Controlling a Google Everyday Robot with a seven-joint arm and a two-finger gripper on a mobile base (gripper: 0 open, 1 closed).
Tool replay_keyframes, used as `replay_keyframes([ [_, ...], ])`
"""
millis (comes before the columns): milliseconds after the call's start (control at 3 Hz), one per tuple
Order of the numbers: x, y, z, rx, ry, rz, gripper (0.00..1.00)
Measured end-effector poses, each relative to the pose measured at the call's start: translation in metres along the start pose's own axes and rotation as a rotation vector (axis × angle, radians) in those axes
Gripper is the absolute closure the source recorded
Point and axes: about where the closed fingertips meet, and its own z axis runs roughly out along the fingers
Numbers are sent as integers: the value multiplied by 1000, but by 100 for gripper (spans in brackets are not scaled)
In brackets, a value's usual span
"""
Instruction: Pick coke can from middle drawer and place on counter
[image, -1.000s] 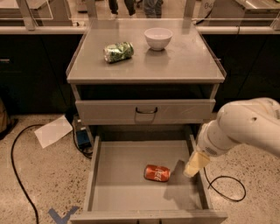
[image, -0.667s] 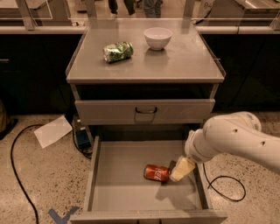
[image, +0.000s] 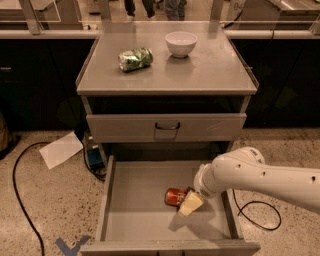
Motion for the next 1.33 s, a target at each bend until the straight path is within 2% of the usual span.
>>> replay_keyframes([
  [333, 0, 0, 0, 0, 0, 0, 0],
  [667, -4, 6, 5, -19, -33, 11, 0],
  [1000, -11, 22, 31, -50, -89, 31, 0],
  [1333, -15, 33, 65, -58, -122, 49, 0],
])
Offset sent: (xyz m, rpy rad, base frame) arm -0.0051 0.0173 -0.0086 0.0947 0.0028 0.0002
